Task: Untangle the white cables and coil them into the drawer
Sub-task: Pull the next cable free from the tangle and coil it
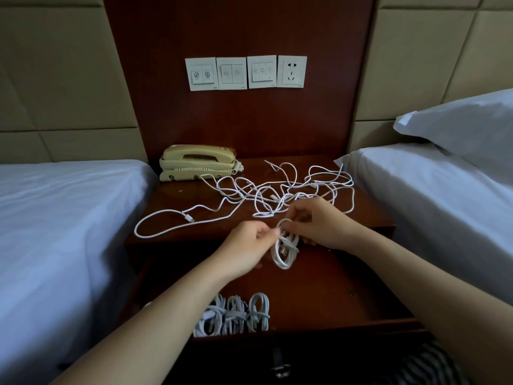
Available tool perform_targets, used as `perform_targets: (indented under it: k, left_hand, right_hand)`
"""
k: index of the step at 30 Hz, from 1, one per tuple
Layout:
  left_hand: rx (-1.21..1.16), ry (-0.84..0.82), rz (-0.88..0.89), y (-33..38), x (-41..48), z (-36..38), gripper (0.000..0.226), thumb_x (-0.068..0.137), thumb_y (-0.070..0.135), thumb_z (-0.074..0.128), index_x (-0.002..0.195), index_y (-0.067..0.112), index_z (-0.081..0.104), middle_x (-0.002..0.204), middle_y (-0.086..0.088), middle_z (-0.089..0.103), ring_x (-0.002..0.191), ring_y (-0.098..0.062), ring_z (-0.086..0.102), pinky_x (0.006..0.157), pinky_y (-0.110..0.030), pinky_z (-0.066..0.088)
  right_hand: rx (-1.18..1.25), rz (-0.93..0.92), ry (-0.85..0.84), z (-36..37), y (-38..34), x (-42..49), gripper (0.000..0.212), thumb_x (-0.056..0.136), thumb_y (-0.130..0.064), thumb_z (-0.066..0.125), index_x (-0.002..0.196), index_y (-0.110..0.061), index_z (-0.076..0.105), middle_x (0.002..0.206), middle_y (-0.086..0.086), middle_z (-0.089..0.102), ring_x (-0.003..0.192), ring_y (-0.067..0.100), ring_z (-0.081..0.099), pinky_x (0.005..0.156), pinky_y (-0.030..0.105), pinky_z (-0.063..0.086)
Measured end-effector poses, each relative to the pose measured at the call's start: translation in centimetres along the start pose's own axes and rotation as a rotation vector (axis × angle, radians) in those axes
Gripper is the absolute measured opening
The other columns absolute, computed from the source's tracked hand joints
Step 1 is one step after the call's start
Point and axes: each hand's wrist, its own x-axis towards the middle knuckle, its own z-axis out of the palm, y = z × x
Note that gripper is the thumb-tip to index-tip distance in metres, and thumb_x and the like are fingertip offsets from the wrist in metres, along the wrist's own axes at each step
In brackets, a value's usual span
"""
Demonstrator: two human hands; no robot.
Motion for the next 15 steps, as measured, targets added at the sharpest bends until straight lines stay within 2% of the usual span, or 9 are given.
perform_targets:
  k: [4,8,15]
  left_hand:
    - [0.179,-0.067,0.056,-1.0,-0.9,0.4,0.017,0.086,0.029,0.065,0.094,0.015,0.067,0.088,0.002,0.072,0.087,-0.010,0.067,0.085,-0.035,0.053]
    - [0.369,-0.121,0.055,-2.3,-1.0,0.8,0.017,0.084,0.033,0.065,0.094,0.021,0.069,0.089,0.006,0.071,0.089,-0.009,0.066,0.086,-0.040,0.053]
    - [0.426,-0.281,-0.016,-4.0,-0.8,1.4,0.028,0.080,0.040,0.070,0.100,0.021,0.072,0.097,0.004,0.071,0.095,-0.009,0.063,0.089,-0.038,0.050]
  right_hand:
    - [-0.049,0.027,-0.076,0.8,0.7,-0.6,0.011,0.086,-0.020,0.067,0.083,-0.010,0.063,0.069,0.005,0.068,0.049,0.012,0.061,0.046,0.022,0.050]
    - [-0.036,0.086,-0.224,2.1,1.2,-0.9,0.008,0.088,-0.012,0.064,0.087,-0.005,0.059,0.071,0.005,0.068,0.053,0.013,0.064,0.050,0.018,0.051]
    - [-0.125,0.150,-0.442,3.7,2.5,-0.6,0.014,0.089,-0.011,0.061,0.080,-0.013,0.051,0.070,0.002,0.065,0.054,0.010,0.064,0.055,0.019,0.053]
